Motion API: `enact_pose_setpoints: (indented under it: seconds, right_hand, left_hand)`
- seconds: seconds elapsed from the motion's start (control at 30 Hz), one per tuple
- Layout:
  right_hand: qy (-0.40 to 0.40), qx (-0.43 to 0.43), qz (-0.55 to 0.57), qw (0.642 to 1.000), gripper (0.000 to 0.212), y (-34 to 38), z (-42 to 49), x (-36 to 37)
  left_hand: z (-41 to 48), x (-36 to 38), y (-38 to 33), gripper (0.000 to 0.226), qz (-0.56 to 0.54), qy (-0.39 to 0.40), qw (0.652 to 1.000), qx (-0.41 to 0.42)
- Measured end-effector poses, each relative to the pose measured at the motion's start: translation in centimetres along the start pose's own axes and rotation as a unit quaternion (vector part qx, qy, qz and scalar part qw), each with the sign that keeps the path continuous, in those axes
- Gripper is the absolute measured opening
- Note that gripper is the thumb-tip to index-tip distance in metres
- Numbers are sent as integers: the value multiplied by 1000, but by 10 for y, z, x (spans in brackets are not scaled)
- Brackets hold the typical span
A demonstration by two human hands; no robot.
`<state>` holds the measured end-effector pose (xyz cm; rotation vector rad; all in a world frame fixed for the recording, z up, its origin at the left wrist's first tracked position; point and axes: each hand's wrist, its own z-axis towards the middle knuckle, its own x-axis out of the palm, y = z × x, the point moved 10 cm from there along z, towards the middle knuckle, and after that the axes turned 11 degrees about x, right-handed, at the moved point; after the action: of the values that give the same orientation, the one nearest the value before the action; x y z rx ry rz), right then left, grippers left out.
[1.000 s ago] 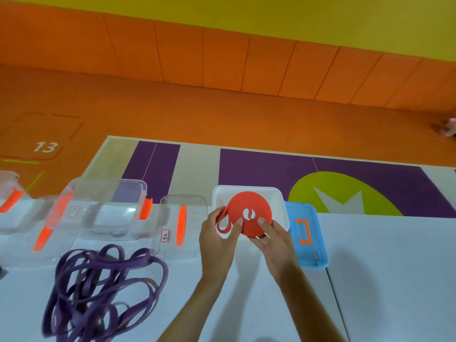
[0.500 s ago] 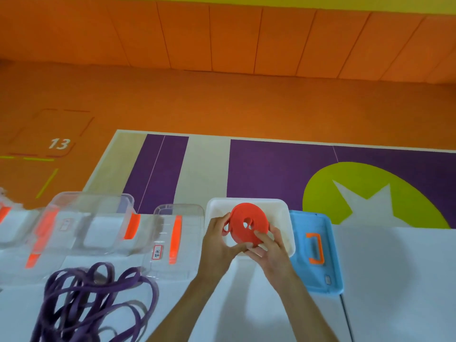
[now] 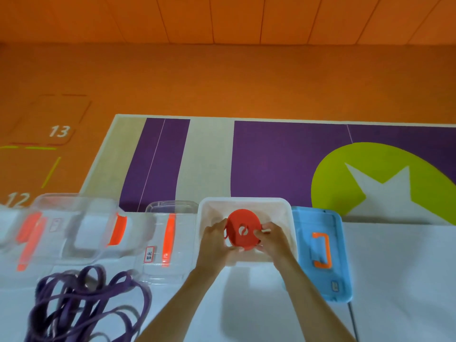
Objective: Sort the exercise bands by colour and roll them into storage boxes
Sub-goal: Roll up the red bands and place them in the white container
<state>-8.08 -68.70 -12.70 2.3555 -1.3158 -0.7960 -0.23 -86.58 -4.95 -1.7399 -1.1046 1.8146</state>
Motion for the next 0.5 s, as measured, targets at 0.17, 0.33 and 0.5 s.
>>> enact_pose_setpoints:
  seconds: [0.17, 0.33, 0.5]
  right_hand:
    - [-50, -24, -93, 994, 11, 9, 12, 2]
    - [-60, 0, -165, 984, 22, 0, 21, 4]
    - [-63, 17, -185, 981, 12, -7, 26, 5]
  left_hand:
    - [22, 24, 15, 79, 42, 57, 997, -42]
    - [32, 42, 28, 72, 77, 106, 989, -69]
    - [23, 61, 56, 56, 102, 129, 981, -103]
